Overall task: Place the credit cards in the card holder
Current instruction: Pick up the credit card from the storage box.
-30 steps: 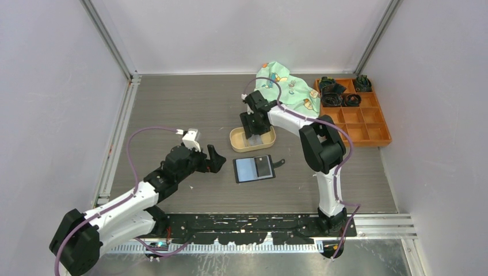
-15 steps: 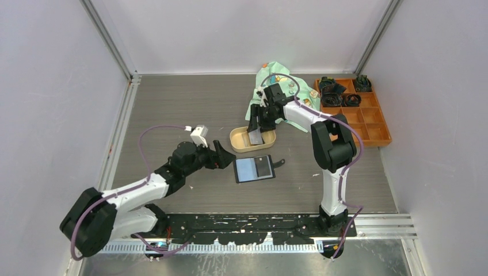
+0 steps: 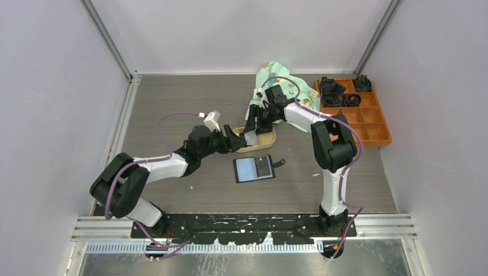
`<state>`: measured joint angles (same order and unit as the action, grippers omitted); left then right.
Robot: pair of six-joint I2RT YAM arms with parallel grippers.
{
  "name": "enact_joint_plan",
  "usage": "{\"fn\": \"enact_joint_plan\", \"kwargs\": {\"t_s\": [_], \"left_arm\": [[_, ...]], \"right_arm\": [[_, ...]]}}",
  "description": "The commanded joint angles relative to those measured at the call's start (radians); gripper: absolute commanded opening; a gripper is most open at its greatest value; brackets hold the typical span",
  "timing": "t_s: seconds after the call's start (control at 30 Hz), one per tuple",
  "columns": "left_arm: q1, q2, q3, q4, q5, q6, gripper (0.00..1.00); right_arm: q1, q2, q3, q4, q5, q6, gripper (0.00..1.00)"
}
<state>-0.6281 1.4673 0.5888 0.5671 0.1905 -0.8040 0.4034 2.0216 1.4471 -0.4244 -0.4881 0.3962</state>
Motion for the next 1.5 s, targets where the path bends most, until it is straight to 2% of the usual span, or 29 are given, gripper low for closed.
{"fn": "enact_joint_plan", "kwargs": {"t_s": [0.0, 0.23, 0.37, 0.83, 0.9, 1.07, 1.13, 1.2, 1.23, 1.33, 1.47], "left_arm": [[0.017, 0.076, 0.082, 0.09, 0.032, -0.038, 0.58], [0.018, 0.156, 0.144, 0.077, 0.022, -0.06, 0.54], [0.018, 0.2, 0.181, 0.064, 0.033, -0.081, 0.47], [0.018, 0.304, 0.276, 0.024, 0.035, -0.139, 0.45], [0.019, 0.317, 0.286, 0.019, 0.037, -0.148, 0.41], [0.019, 0.341, 0.3, 0.014, 0.036, -0.159, 0.26], [0.019, 0.35, 0.306, 0.011, 0.035, -0.163, 0.17], [0.018, 0.356, 0.307, 0.011, 0.034, -0.166, 0.03], [0.018, 0.356, 0.305, 0.011, 0.031, -0.169, 0.0], [0.02, 0.348, 0.289, 0.015, 0.021, -0.172, 0.0], [0.024, 0.332, 0.257, 0.048, 0.028, -0.183, 0.0]], "right_arm": [[-0.013, -0.084, -0.003, 0.052, -0.062, 0.037, 0.41], [-0.02, -0.093, -0.01, 0.065, -0.095, 0.055, 0.4], [-0.021, -0.097, -0.013, 0.071, -0.107, 0.063, 0.4], [-0.02, -0.106, -0.031, 0.087, -0.141, 0.078, 0.41], [-0.02, -0.107, -0.034, 0.089, -0.142, 0.077, 0.41], [-0.019, -0.114, -0.036, 0.088, -0.14, 0.067, 0.43], [-0.019, -0.117, -0.036, 0.086, -0.141, 0.063, 0.45], [-0.02, -0.123, -0.035, 0.084, -0.138, 0.058, 0.49], [-0.02, -0.125, -0.033, 0.079, -0.138, 0.052, 0.51], [-0.029, -0.141, -0.022, 0.066, -0.125, 0.026, 0.57], [-0.07, -0.185, -0.019, 0.048, -0.11, -0.008, 0.6]]}}
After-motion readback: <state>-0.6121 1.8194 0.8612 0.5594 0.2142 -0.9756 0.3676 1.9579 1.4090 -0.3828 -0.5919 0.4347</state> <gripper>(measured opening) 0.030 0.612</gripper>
